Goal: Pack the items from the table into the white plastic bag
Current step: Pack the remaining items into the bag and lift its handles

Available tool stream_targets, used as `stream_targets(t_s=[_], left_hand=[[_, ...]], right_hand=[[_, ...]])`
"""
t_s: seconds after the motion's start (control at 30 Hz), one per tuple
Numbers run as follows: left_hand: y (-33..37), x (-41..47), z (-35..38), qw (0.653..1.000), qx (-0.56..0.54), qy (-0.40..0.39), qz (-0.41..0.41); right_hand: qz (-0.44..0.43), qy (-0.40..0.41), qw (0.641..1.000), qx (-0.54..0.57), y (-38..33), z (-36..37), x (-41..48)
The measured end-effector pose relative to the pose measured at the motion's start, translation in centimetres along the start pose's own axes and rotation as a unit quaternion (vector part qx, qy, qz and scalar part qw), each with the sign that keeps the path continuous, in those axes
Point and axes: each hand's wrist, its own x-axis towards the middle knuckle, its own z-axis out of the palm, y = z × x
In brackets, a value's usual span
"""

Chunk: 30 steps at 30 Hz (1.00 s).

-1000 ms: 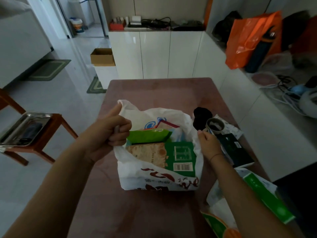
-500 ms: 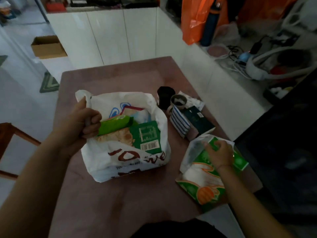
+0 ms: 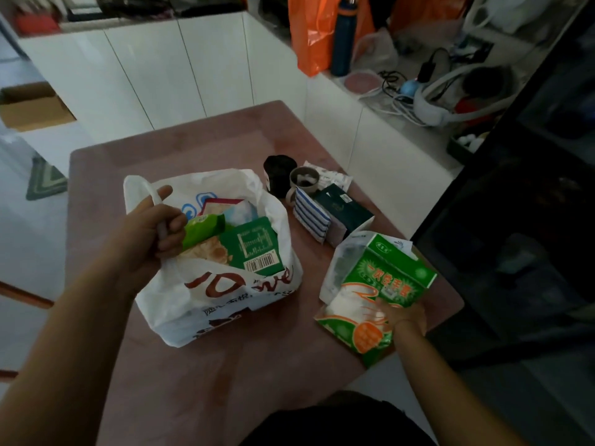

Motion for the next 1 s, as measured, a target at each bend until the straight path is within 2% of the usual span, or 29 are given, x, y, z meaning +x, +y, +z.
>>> stream_targets(t_s=[0.1,0.3,0.47,0.57,0.63,0.7,0.83,0.9,1.0], left_hand=[[-0.1,0.1,0.0,1.0,0.0,-0.002,-0.005],[0.1,-0.2,-0.4,1.0,0.0,0.003,0.003],[0.4,-0.7,-0.8,1.0,-0.013,0.021,0.015],[0.2,-0.9,-0.8,0.999,-0.02,0.028,0.016],[0.2,-0.9,-0.8,0.999,-0.026,0.029,0.014],[0.2,-1.0,-0.8,0.999,-0.029,0.03,0.014],[0.6,-1.0,-0.6,0.999,-0.023,0.041,0.017],[0.9,-1.2,-0.5,0.998,-0.02,0.047,0.022],[1.8,-2.0,-0.6,0.998,-0.026,0.046,0.037]], right_hand=[[-0.028,-0.005,0.999,0.018,-0.2,0.2,-0.3],[-0.11,-0.057,0.978,0.165,-1.8,-0.7,-1.0],[-0.209,-0.071,0.96,0.174,-4.0,-2.2,-0.4],[-0.183,-0.102,0.974,0.087,-3.9,-2.0,0.7],[-0.167,-0.087,0.98,-0.062,-3.2,-2.1,1.4],[-0.168,-0.055,0.968,-0.18,-3.1,-2.7,1.2],[-0.227,-0.036,0.942,-0.243,-5.0,-4.9,-0.7],[-0.317,-0.017,0.927,-0.202,-7.2,-6.3,-2.2],[-0.432,-0.013,0.902,0.009,-11.9,-7.1,-6.0]])
